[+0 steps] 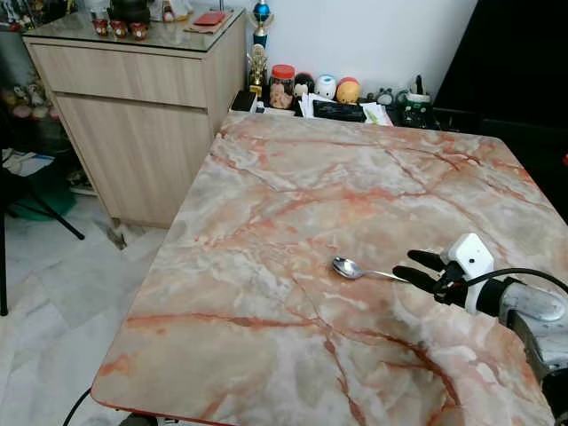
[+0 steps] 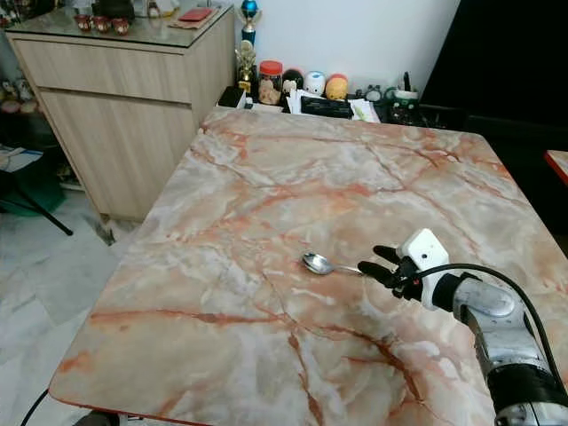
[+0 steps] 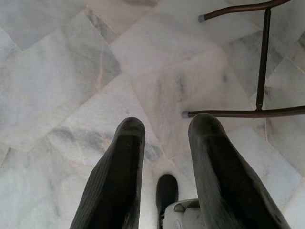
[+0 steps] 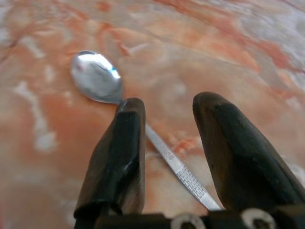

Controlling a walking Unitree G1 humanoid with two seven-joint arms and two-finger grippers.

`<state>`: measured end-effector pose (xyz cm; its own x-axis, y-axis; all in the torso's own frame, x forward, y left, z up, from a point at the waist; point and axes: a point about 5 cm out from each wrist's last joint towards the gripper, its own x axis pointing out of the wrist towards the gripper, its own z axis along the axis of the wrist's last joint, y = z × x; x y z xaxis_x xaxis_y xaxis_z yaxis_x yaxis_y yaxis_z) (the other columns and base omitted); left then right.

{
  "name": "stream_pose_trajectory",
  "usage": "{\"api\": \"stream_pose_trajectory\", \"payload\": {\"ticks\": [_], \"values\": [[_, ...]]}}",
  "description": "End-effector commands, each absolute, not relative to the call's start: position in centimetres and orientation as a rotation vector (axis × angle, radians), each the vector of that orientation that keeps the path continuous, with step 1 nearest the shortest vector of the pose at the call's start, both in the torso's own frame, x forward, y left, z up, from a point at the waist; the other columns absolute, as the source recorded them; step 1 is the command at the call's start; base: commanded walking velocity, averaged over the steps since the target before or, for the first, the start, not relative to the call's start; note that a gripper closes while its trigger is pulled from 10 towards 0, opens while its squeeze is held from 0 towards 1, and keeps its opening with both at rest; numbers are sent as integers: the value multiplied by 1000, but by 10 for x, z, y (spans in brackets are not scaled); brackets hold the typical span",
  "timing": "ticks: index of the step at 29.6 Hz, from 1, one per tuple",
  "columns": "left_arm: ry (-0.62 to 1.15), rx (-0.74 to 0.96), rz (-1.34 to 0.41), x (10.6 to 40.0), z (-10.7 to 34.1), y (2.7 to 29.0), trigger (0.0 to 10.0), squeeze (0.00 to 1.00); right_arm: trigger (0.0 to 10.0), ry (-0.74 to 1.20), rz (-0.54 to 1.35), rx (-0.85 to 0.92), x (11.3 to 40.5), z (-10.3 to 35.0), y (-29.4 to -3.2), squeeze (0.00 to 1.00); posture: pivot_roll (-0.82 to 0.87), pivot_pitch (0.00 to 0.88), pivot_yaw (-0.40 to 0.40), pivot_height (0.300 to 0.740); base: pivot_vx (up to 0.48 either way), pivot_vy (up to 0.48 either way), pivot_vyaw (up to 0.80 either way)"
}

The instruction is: Setting the table

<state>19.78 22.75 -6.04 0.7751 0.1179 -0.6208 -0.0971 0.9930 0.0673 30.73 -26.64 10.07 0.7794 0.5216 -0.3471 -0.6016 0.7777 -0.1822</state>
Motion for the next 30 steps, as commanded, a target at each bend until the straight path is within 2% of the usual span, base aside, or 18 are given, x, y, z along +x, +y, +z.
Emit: {"api": "stream_pose_trajectory", "payload": {"ticks": [1,9,10,11,15,16,17,23,30], "values": [[703,17,119,192,-64,227,10000,0,10000,288,587,-278,310,97,-265,0,145,0,-63,740,0,0,0],[702,15,118,192,-64,228,10000,0,10000,288,622,-196,318,89,-250,0,155,0,-60,740,0,0,0],[702,15,118,192,-64,228,10000,0,10000,285,619,-199,319,90,-250,345,155,0,-60,740,0,0,0],[701,15,120,192,-64,229,10000,0,10000,279,619,-174,321,91,-250,1000,157,0,-60,740,0,0,0],[701,14,121,191,-64,229,10000,0,10000,266,638,-178,324,95,-249,1000,158,0,-58,740,0,0,0],[702,14,121,191,-64,229,10000,0,10000,274,651,-181,324,95,-248,851,157,0,-58,740,0,0,0],[703,14,120,191,-64,229,10000,0,10000,296,669,-207,324,94,-249,0,156,0,-58,740,0,0,0],[701,12,117,192,-64,229,10000,0,10000,378,747,-223,318,89,-254,0,159,0,-56,740,0,0,0],[700,12,115,192,-64,229,10000,0,10000,415,723,-238,317,88,-260,0,163,0,-56,740,0,0,0]]}}
